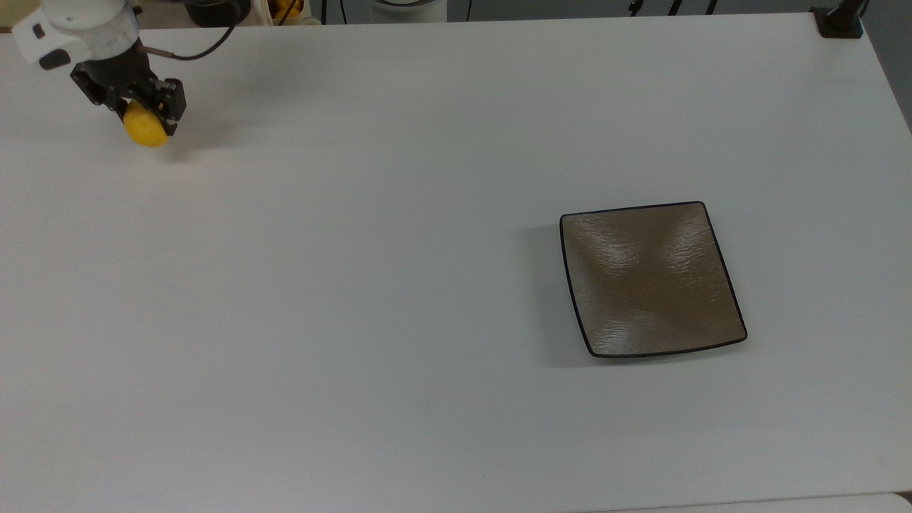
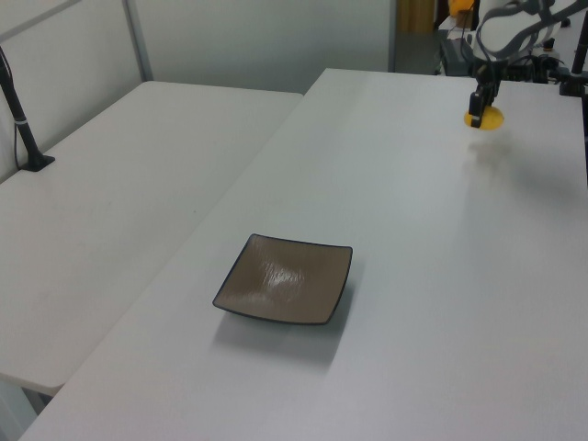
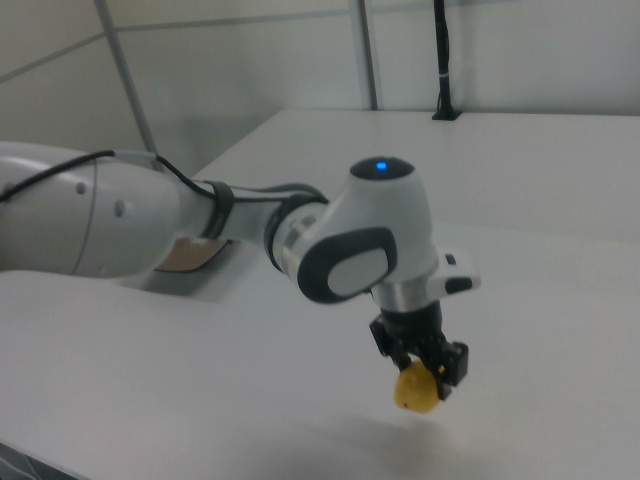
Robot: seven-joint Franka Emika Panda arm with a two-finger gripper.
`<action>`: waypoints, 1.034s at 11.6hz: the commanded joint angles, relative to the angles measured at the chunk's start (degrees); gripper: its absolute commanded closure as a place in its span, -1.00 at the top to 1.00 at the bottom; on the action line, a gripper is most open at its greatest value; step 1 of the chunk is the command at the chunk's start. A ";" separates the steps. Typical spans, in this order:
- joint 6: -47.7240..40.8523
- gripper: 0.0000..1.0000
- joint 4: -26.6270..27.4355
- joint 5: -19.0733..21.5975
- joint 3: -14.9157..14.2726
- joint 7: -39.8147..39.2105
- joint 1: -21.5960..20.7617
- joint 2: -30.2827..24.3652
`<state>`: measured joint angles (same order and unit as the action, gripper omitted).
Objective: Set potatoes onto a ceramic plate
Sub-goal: 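Lift the held potato and carry it over the brown plate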
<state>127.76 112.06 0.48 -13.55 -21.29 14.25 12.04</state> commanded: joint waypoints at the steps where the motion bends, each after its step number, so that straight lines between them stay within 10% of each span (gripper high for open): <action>1: -9.79 -0.53 -3.94 -0.83 0.71 -0.51 -2.81 -5.43; 6: -23.42 -0.53 -15.10 -0.66 8.79 0.45 -4.57 -7.64; 12: -24.06 -0.51 -18.80 0.13 9.59 5.35 -15.98 -8.17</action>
<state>104.55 94.95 0.51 -3.65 -20.09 3.00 3.86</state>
